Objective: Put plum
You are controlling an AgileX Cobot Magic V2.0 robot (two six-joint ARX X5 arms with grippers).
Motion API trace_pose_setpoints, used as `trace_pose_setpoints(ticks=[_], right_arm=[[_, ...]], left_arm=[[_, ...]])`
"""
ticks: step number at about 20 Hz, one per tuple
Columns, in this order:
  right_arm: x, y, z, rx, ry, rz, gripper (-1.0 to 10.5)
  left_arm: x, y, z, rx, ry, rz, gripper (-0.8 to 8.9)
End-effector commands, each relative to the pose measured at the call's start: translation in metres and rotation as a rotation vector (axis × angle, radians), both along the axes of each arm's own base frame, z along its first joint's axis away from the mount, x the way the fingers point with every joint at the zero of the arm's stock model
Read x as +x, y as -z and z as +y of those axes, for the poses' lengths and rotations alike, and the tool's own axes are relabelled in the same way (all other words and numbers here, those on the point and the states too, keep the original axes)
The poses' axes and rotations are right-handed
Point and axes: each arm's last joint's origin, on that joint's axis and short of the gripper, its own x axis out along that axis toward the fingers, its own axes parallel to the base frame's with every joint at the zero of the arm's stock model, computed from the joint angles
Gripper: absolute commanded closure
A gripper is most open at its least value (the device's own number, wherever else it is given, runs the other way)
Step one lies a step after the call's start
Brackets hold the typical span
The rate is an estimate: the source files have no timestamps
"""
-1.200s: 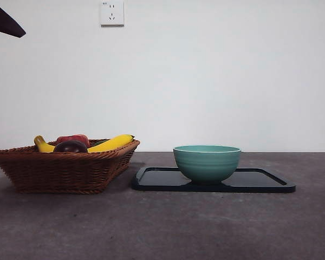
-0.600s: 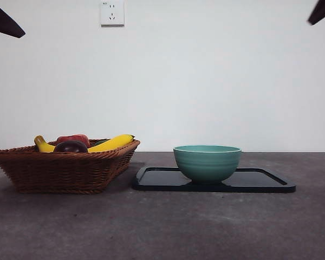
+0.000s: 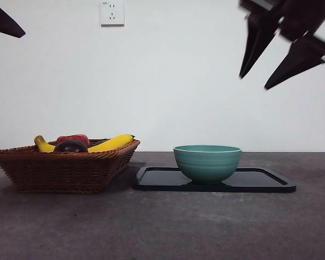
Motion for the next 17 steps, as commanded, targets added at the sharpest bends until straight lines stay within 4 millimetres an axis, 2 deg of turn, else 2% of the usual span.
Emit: trace_pose_setpoints(ticks=[1,6,11,14,17], right_arm=[[0.026,0.008,0.008,-0.048,-0.012,0.011,6.8],[0.063,0.042,0.019,-0.076,-0.019,0.075,6.8],[0.082,0.081,0.027,-0.097,-0.024,0.145,6.8],[0.088,0.097,0.028,-0.108,-0.023,0.171,6.8],[0.091,0.107,0.029,-0.119,-0.022,0.192,8.1]], left_arm=[[0.001,-0.003,-0.001,-0.004,0.013,-0.015,4.09],[0.001,-0.003,-0.001,-0.004,0.013,-0.015,4.09],[0.001,-0.003,-0.001,-0.004,0.013,-0.014,4.09],[0.001,-0.003,-0.001,-0.004,0.013,-0.014,4.09],[0.001,-0.003,-0.001,-0.004,0.013,-0.014,4.09]])
